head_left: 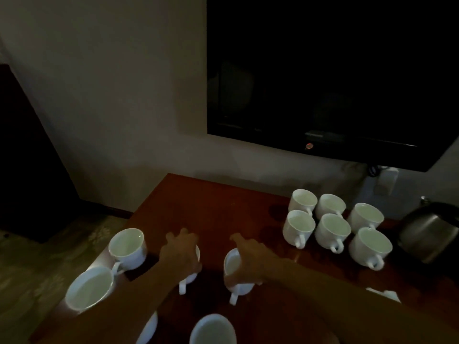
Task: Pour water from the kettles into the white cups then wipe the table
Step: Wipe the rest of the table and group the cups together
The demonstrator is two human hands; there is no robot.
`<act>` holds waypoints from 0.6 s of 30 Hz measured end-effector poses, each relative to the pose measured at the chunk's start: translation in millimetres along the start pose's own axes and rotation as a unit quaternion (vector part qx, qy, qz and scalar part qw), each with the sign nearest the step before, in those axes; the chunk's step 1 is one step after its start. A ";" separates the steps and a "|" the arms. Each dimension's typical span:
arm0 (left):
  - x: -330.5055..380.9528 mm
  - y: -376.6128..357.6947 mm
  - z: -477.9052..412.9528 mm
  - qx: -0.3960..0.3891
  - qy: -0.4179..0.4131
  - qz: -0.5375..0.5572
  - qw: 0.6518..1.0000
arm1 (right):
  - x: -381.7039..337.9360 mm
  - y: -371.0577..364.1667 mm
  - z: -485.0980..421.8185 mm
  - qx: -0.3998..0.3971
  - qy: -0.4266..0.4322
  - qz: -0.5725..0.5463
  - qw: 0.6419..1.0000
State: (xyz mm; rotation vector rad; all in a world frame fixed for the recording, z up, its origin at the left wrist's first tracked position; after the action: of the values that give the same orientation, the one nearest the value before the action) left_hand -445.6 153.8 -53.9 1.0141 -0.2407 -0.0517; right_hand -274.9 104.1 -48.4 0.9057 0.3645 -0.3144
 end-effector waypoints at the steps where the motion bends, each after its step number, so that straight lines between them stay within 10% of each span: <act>1: 12.3 -1.9 -1.3 0.001 -0.004 0.007 1.000 | 12.5 4.8 3.5 0.004 -0.003 -0.004 1.000; 18: 233.3 -34.4 -14.9 0.007 -0.073 0.000 0.997 | 200.5 67.0 64.0 0.044 -0.099 -0.020 0.994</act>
State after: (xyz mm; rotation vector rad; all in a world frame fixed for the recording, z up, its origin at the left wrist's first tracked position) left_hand -213.1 112.0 -49.6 1.0249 -0.3737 -0.1248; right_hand -56.9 69.0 -52.3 0.9457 0.1862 -0.4563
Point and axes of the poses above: each hand's wrist, its own z-axis away from the middle knuckle, its own y-axis out of the back of the hand, x = y × z, the point moved 7 cm from there along -z, towards the middle knuckle, and after that the axes turned 8 degrees about -x, right-handed, at the moved point
